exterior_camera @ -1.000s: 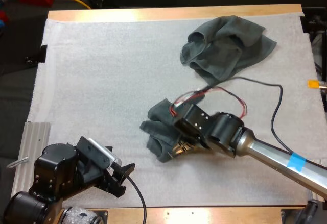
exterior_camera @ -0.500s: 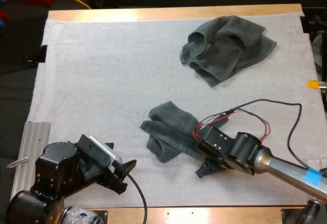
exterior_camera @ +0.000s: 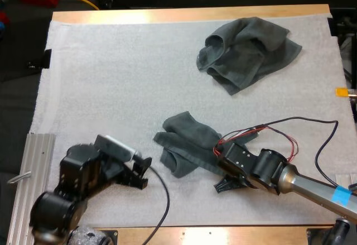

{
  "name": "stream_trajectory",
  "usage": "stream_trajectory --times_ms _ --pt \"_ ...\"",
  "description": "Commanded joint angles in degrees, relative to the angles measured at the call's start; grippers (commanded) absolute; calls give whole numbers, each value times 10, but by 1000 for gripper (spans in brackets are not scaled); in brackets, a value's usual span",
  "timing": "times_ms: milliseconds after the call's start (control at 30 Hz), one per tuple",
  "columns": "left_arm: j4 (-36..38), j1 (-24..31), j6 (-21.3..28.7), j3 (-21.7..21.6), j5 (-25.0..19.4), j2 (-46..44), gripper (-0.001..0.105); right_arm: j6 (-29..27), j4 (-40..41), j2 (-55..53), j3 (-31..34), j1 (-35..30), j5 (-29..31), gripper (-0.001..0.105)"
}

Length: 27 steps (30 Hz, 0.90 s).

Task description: Pick towel from pile, fold and stack

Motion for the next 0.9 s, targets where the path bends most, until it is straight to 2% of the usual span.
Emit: stream_trajectory --times_ms 0,100,367,467,733,867 --pt "-11 -1 -6 -1 -7 8 69 3 6 -2 1 -1 8 2" --pt "-44 -1 -30 -1 -7 98 69 3 6 -2 1 -1 8 2" --pt "-94 4 -39 -1 -3 227 69 3 6 -2 1 -1 8 2" --pt "-115 23 -39 -1 31 263 69 3 6 -2 1 -1 8 2" --pt "-183 90 -39 -1 154 339 69 3 6 -2 1 -1 8 2" --pt "-206 96 -39 -1 176 381 69 3 6 -2 1 -1 8 2"
